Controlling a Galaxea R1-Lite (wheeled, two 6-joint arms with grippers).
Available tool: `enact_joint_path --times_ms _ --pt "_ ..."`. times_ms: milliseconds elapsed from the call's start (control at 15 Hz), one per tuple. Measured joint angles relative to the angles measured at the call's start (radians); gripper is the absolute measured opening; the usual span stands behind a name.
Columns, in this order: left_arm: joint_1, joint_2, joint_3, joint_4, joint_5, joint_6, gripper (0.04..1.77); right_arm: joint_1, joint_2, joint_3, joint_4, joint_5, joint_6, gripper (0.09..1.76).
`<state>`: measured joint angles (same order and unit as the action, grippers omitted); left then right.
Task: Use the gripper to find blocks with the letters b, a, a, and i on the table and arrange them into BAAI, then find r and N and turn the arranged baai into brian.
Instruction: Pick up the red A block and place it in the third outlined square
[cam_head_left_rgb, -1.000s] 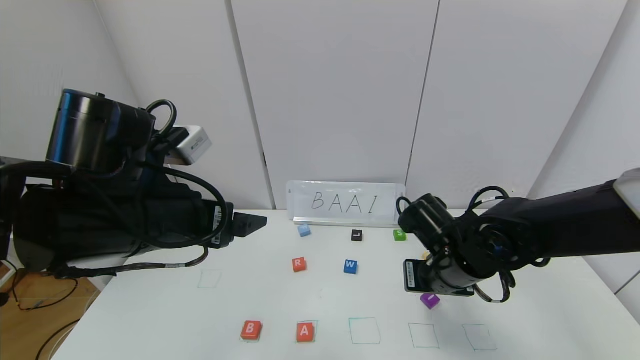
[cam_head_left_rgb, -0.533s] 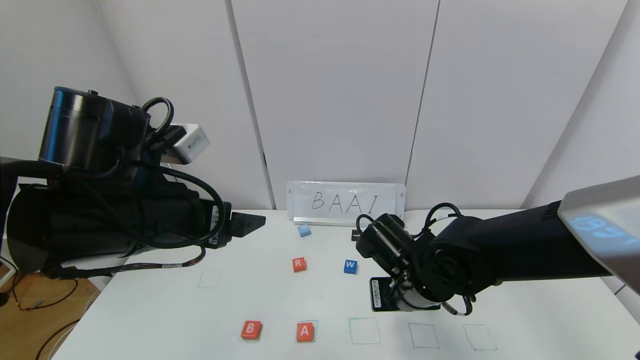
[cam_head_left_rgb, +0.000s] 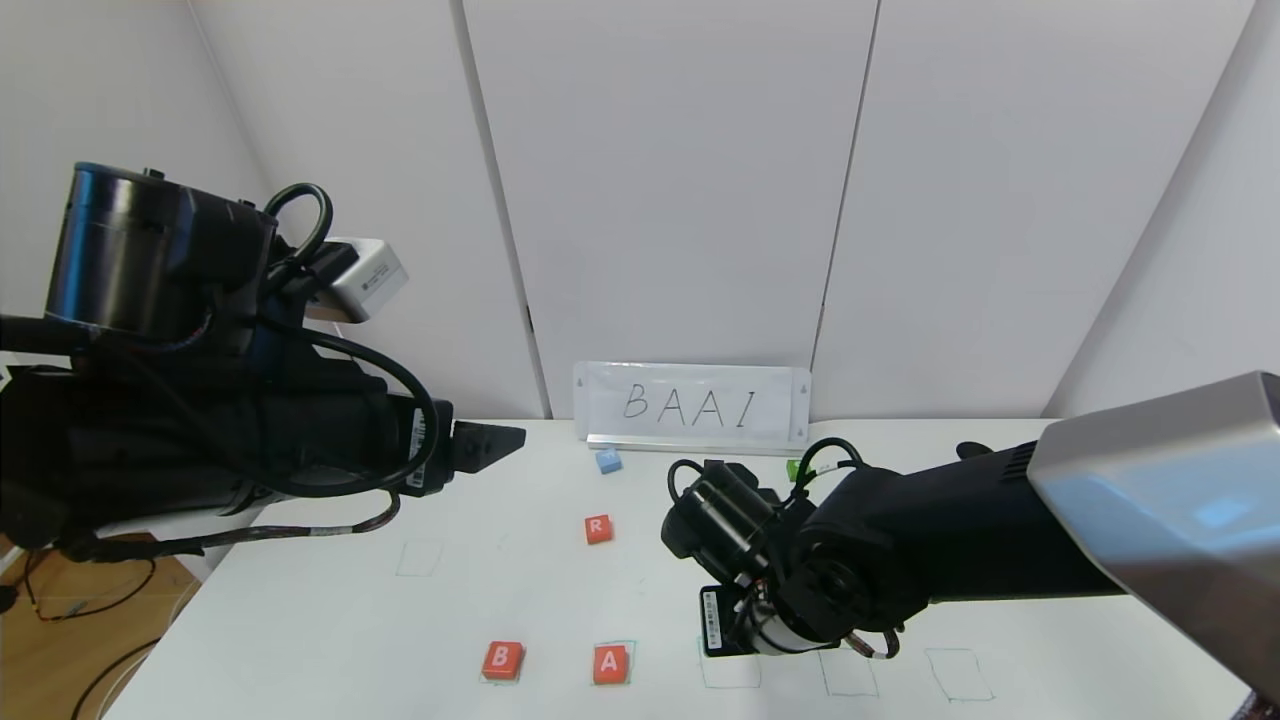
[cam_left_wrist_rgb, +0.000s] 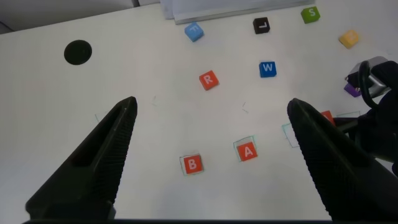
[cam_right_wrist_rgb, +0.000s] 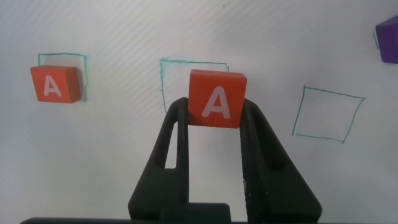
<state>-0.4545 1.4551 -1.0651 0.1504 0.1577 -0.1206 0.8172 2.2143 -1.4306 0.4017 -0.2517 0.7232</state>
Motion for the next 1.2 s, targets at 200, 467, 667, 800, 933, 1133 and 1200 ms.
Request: enact_joint_path --times_ms 200,467,667,800,933,1133,1200 --pt "-0.001 -0.014 0.007 0.0 0.001 0.014 1.72 0.015 0.017 -0.002 -0.004 0.0 0.011 0.54" --pt "-0.004 -0.034 0.017 -0.001 0.0 0.035 1.72 0.029 0.038 -0.002 -0.006 0.0 0.012 0.54" --pt "-0.009 -0.045 0.023 0.001 0.0 0.041 1.72 0.032 0.05 -0.002 -0.006 0.0 0.011 0.54" --pt "-0.01 -0.05 0.026 0.0 0.0 0.048 1.72 0.032 0.065 -0.001 -0.008 -0.003 0.007 0.54" --pt "-0.01 -0.053 0.03 -0.001 0.0 0.053 1.72 0.032 0.08 -0.001 -0.01 -0.003 0.008 0.54" --pt "-0.01 -0.056 0.032 -0.001 0.0 0.055 1.72 0.04 0.093 0.001 -0.023 -0.003 0.01 0.54" --pt "-0.01 -0.057 0.032 -0.001 0.0 0.055 1.72 0.043 0.096 0.004 -0.03 -0.003 0.01 0.54"
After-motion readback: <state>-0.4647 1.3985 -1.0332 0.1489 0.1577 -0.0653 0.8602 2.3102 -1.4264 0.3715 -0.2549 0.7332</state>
